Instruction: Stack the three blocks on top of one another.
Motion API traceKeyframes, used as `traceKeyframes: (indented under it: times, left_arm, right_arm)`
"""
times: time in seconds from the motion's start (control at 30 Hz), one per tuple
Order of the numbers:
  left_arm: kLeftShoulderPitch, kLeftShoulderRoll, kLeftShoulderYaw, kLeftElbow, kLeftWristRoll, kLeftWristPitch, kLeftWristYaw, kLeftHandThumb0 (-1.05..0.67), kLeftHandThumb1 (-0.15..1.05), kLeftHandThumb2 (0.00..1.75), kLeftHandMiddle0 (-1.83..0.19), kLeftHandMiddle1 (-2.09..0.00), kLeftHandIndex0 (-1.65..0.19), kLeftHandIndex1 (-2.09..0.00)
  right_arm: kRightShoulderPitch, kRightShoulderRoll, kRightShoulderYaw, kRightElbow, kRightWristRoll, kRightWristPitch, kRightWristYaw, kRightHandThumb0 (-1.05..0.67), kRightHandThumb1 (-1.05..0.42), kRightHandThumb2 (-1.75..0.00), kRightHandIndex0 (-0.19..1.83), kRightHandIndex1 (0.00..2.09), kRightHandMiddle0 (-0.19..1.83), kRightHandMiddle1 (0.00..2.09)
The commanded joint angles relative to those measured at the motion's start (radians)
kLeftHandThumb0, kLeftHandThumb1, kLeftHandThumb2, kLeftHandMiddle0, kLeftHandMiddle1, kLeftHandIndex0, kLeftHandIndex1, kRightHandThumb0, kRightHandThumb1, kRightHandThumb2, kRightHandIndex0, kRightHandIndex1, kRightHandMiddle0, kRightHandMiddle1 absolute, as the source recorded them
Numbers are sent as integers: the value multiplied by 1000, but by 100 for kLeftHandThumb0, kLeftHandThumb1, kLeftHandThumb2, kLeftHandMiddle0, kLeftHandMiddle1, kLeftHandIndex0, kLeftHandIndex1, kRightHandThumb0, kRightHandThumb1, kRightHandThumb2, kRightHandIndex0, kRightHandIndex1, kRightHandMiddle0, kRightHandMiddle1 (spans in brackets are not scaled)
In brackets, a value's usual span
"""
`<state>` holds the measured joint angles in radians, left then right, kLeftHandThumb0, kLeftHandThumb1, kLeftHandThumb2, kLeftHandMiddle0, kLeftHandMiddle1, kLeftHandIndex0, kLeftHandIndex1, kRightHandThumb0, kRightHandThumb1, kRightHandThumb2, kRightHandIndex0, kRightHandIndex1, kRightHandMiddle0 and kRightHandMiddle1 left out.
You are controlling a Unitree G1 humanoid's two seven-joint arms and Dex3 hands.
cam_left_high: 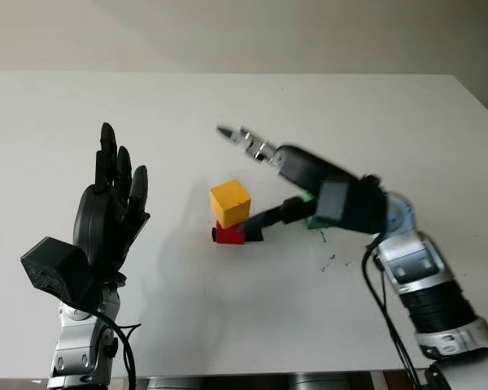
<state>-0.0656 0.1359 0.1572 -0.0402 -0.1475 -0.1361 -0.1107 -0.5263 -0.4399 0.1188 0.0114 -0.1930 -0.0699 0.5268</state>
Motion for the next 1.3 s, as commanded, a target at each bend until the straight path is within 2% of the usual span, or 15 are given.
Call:
traceKeyframes:
  times: [0.0, 0.2, 0.33, 0.53, 0.77, 1.07, 1.27]
  left_arm:
    - [11, -3, 0, -11, 4, -1, 2, -75, 105, 48, 19, -5, 19, 0]
    - [22, 4, 2, -31, -4, 21, -2, -75, 105, 49, 19, -4, 19, 0]
    - [25, 10, 8, -36, -5, 23, -6, -74, 105, 50, 19, -4, 19, 0]
    - [13, 19, 15, -24, -8, 22, -18, -74, 105, 51, 19, -5, 19, 0]
    - [-6, 25, 14, -10, -4, 17, -29, -74, 105, 52, 18, -5, 19, 0]
    - [1, 29, 16, -29, 4, 33, -27, -74, 105, 52, 18, -6, 19, 0]
    - [6, 26, 18, -34, -3, 41, -29, -74, 105, 51, 18, -5, 19, 0]
  right_arm:
    - [-5, -40, -46, -42, 6, -6, -14, -64, -87, -6, -19, 0, -10, 9]
    - [30, -127, -136, -31, 15, -29, -40, -64, -85, -5, -19, 0, -1, 13]
    - [91, -195, -177, -54, 11, 14, -20, -63, -85, -5, -19, 0, 0, 12]
    - [180, -294, -176, -70, -74, -13, -17, -64, -85, -5, -16, 3, 7, 11]
    - [183, -316, -86, -9, -192, -56, -17, -67, -84, -5, -16, 4, 13, 9]
    - [122, -295, 26, 156, -315, -148, -92, -70, -82, -5, -12, 7, 17, 8]
    - [75, -276, 74, 256, -347, -188, -136, -65, -82, -5, -11, 6, 20, 8]
